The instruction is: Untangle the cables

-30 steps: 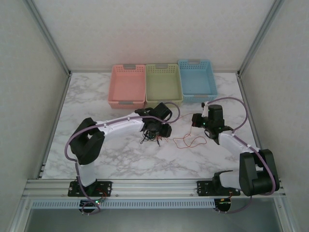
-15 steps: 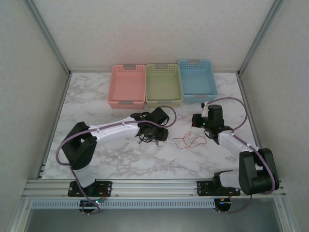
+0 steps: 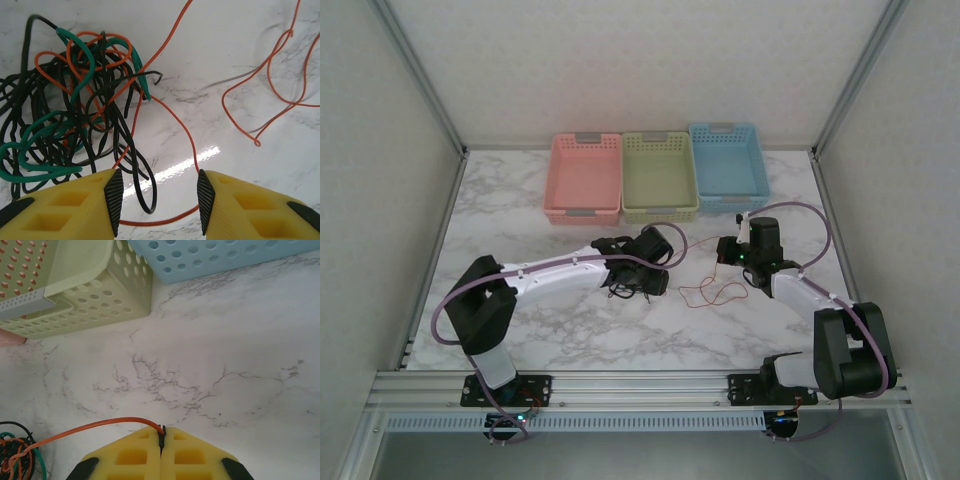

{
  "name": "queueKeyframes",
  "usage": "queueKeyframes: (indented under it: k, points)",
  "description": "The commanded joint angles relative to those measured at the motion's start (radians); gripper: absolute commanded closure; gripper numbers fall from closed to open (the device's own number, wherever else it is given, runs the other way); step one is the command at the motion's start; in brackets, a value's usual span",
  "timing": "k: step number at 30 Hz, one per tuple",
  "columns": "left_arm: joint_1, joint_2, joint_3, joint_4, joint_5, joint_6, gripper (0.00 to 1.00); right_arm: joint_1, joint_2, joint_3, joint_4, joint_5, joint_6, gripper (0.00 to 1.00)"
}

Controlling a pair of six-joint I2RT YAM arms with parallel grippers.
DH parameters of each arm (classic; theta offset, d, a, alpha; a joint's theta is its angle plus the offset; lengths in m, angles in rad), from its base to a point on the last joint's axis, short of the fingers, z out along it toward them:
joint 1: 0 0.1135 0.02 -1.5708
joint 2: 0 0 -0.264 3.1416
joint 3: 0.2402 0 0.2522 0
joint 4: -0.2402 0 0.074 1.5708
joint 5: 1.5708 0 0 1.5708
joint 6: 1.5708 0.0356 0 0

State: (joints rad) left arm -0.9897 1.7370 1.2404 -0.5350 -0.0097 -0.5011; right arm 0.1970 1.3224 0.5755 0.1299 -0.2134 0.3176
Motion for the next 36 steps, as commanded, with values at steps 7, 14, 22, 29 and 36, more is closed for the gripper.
queueKeyframes:
  k: [7, 14, 22, 29, 36]
  points:
    - [-0.019, 0.002, -0.016, 0.006, 0.025, -0.013, 0.58, 0.001, 0.017, -0.002, 0.011, -0.009, -0.005, 1.00]
    - [-0.026, 0.014, -0.016, -0.013, 0.007, -0.015, 0.59, 0.001, 0.021, 0.001, 0.010, -0.010, -0.005, 1.00]
    - [-0.026, 0.022, -0.007, -0.023, -0.035, -0.016, 0.68, 0.002, 0.027, 0.004, 0.007, -0.011, -0.005, 1.00]
    - [-0.024, 0.002, -0.022, -0.018, -0.085, -0.021, 0.84, 0.002, 0.027, 0.007, 0.005, -0.011, -0.006, 1.00]
    - [-0.024, -0.053, -0.049, -0.031, -0.155, -0.034, 1.00, 0.002, 0.021, 0.006, 0.004, -0.003, -0.004, 1.00]
